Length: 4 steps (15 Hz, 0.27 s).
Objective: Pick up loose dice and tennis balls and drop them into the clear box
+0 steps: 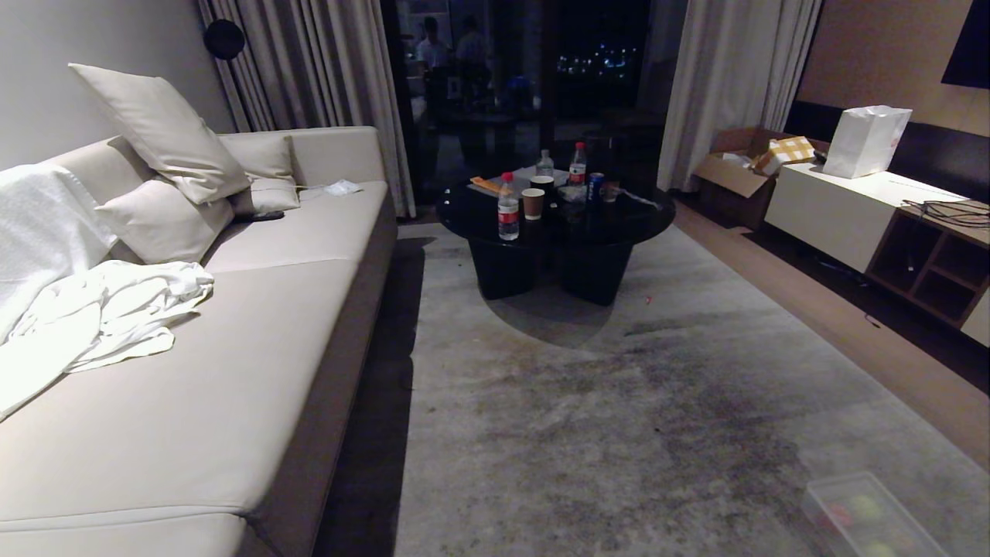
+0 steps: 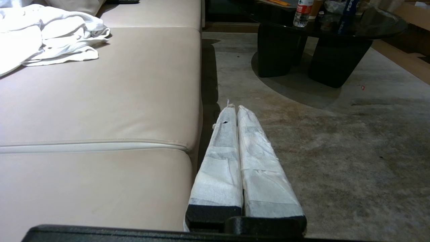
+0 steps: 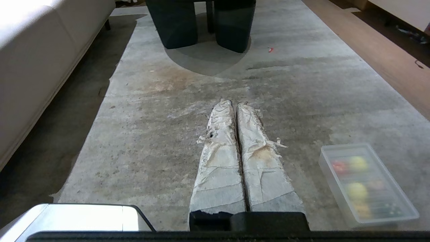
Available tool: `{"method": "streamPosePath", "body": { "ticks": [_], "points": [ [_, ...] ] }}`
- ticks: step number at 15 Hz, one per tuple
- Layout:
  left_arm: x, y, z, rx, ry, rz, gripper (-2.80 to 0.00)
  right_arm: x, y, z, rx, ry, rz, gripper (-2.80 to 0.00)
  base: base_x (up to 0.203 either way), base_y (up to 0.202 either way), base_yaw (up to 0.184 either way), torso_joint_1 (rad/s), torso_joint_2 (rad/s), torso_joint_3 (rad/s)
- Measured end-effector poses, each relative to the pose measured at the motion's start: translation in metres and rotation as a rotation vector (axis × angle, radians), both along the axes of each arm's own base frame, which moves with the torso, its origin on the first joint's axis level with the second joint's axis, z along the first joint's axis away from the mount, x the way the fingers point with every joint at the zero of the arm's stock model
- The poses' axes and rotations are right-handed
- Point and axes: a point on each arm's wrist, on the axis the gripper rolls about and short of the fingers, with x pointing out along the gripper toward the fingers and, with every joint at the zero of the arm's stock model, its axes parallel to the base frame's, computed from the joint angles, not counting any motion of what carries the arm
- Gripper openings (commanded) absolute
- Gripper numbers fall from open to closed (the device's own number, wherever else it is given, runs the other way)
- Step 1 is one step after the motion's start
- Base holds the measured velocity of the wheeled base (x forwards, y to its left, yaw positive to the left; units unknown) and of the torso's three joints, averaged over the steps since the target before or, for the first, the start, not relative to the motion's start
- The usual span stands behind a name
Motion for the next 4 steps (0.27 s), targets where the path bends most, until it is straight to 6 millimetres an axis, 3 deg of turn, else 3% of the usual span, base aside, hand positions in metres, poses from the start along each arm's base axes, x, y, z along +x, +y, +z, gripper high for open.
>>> {"method": "streamPosePath", "body": {
  "ticks": [4],
  "points": [
    [0.0, 0.0, 0.0, 0.0, 0.0, 0.001, -2.8, 0.0001, -0.0003, -0.0002, 0.009, 0.001, -0.016, -2.8, 0.0, 0.0, 0.0, 0.0, 0.0, 0.0]
  ]
}}
